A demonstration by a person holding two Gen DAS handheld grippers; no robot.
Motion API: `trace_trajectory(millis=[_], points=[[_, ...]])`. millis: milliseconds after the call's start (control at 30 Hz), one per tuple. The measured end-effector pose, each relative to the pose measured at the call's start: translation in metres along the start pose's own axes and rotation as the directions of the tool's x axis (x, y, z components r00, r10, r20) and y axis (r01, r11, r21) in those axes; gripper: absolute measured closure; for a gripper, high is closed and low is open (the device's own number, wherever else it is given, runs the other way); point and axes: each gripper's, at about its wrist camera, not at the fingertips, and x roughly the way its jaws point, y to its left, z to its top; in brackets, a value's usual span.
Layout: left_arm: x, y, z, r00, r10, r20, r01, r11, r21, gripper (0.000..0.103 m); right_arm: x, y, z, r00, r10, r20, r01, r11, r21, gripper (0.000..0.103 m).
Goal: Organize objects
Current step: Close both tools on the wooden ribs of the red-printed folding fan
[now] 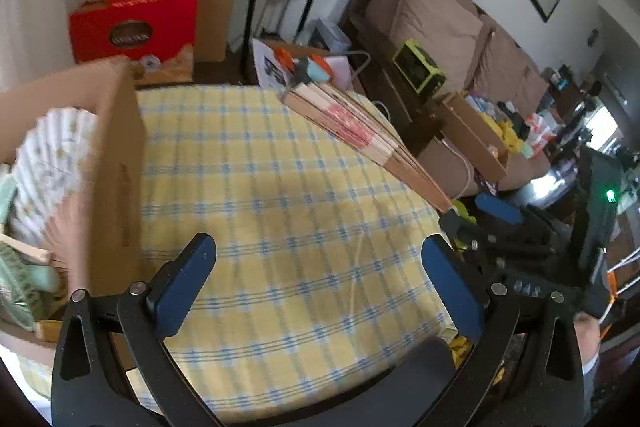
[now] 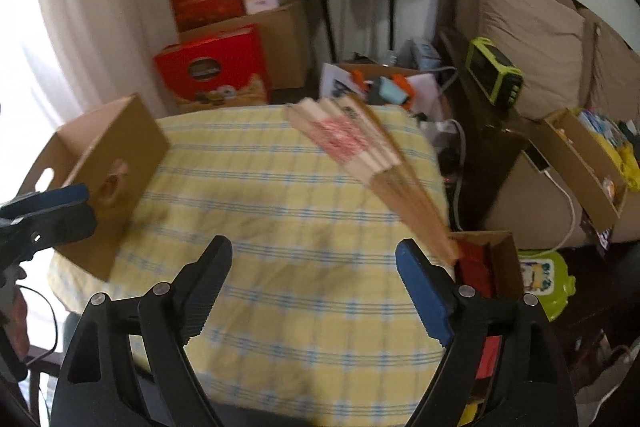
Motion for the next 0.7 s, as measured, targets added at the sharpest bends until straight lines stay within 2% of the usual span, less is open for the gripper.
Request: trace_trajectory(millis=[300,533,633,700], points=[[0.045,-0.014,-0.003,0.997,-0.028,-0.069,0.029,1.000,0.010,0.000,0.032,-0.067,-0.001,0.998,-0.066,-0.020,0.067,0.996,0.065,0.019],[0.071,-0.014,0.001,0.997,-0.012,-0.080,0.010,1.000,-0.028,0.000,0.061,-0.079,-0.005,0.995,-0.081,-0.055,0.083,0.996,0.027,0.021],[0.080,-0.013,0.003,0.995,-0.028,-0.092,0.024,0.999,-0.045,0.000,0.072,-0.078,-0.006,0.993,-0.087,-0.074,0.088,0.996,0.005,0.027],[0.086,-0.012,0.003,0.994,-0.043,-0.101,0.037,0.998,-0.060,0.000,0.077,-0.078,-0.007,0.993,-0.087,-0.083,0.087,0.996,-0.004,0.035]])
